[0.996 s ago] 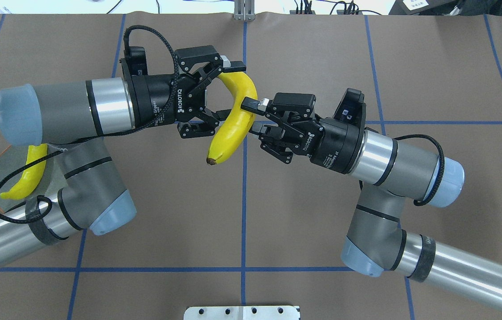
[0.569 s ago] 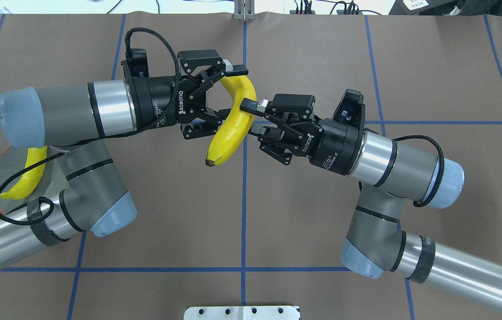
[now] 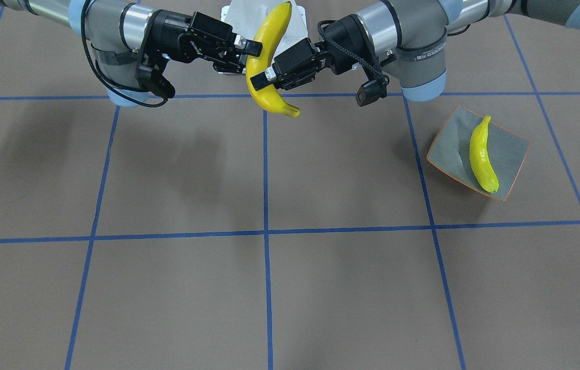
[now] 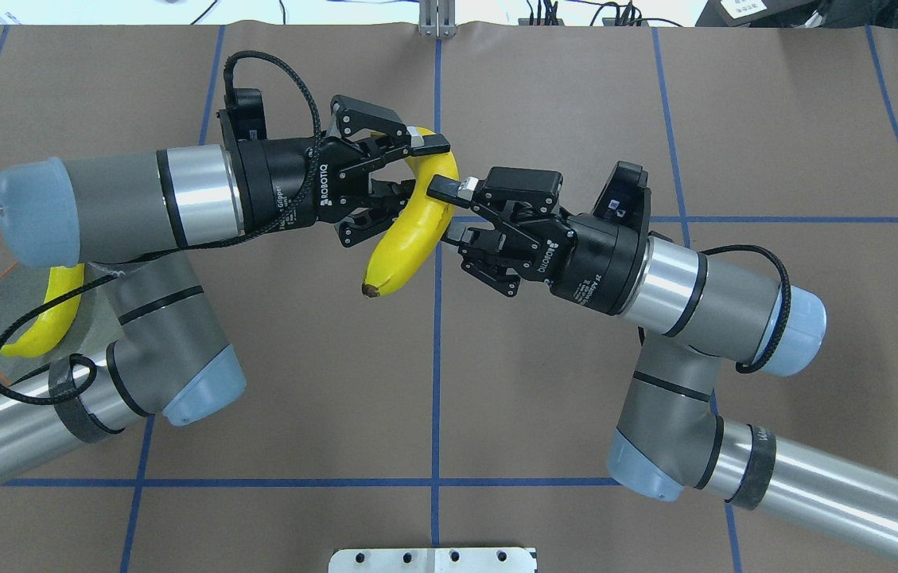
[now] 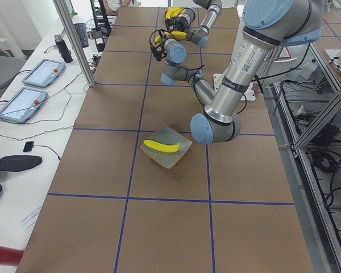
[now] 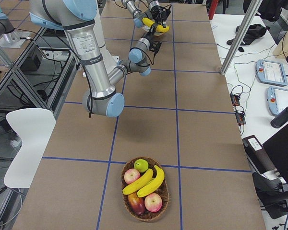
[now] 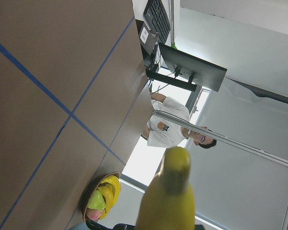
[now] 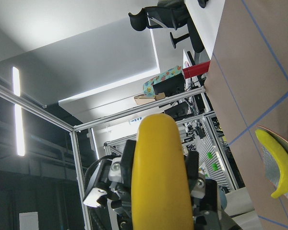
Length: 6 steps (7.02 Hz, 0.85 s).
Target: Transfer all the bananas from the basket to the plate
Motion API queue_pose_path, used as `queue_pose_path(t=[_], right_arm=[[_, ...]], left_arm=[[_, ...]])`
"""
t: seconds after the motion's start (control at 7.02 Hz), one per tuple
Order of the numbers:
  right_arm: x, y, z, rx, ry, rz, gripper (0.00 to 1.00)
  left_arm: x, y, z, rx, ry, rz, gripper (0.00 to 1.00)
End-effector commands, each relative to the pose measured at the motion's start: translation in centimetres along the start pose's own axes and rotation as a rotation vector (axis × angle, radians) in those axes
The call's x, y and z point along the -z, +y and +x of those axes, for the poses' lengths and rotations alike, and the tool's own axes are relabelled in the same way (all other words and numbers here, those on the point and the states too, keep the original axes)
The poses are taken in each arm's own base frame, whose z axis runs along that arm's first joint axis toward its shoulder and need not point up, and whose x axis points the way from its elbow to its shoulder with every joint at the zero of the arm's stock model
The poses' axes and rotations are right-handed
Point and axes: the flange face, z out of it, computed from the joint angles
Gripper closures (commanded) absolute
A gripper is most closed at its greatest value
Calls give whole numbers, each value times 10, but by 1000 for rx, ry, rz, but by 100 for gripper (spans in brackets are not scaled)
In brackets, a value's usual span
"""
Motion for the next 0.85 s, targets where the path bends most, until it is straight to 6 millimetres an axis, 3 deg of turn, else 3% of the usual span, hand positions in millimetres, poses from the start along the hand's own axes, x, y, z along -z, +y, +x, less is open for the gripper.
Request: queue_pose_path(t=[0.0,0.28,0.43,0.71], right_arm=[[2,-1,0,3,1,4,0],[16,-11,-3,24,5,21,0],[35,-32,-1,103,38,59,0],[75,-69,22,340,145,132,0]], left_arm=[[4,-1,-1,0,0,1,100],[17,-11,-11,-30,-19,21,100],[46,-29,-37,-116,-70,61,100],[95,-66,-75,-314,-177,127,100]])
